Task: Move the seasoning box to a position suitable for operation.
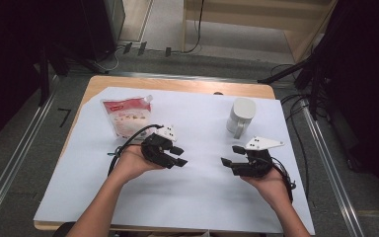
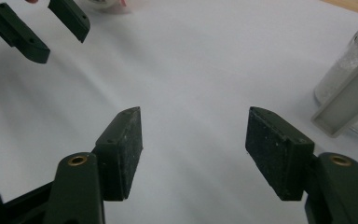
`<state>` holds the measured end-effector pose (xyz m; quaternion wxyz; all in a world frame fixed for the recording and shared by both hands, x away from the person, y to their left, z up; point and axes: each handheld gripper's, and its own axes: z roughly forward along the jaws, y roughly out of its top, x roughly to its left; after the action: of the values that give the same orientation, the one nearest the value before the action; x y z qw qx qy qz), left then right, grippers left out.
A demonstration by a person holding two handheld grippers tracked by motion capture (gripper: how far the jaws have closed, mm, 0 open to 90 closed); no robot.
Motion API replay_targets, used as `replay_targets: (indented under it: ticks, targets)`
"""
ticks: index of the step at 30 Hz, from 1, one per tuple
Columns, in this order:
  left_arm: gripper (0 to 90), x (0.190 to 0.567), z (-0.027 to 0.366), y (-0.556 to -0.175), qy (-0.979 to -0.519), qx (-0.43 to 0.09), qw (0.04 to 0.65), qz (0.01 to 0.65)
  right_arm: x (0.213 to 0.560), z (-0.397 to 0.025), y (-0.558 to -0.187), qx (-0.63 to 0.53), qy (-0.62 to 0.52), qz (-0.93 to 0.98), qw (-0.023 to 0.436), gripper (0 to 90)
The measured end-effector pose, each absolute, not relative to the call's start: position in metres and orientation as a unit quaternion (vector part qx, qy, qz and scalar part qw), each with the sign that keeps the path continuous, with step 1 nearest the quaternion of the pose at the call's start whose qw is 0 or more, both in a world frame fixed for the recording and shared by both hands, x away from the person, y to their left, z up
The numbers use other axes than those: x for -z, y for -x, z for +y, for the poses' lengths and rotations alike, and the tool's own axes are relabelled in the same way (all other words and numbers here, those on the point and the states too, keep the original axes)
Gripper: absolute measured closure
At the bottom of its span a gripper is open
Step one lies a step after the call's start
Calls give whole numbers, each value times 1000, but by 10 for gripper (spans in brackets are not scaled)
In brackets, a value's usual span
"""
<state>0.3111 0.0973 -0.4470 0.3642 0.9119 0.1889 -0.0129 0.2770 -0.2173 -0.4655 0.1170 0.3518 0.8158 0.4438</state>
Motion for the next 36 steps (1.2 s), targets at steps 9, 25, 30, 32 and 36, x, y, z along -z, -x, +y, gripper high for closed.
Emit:
replay_targets:
  ticks: [9, 25, 30, 32, 36]
  targets:
    - [442, 442, 101, -309, -914, 14, 367, 175, 466, -217, -276, -434, -353, 822, 105, 417]
    - [415, 436, 103, -312, -911, 12, 367, 186, 469, -220, -274, -428, -372, 819, 92, 496]
    - [410, 435, 104, -314, -907, 22, 376, 187, 470, -222, -273, -423, -376, 820, 90, 498]
    - [406, 434, 104, -314, -908, 24, 375, 185, 470, -223, -273, -424, -378, 818, 89, 496]
    - [405, 434, 104, -314, -910, 19, 370, 186, 469, -224, -272, -429, -381, 814, 92, 493]
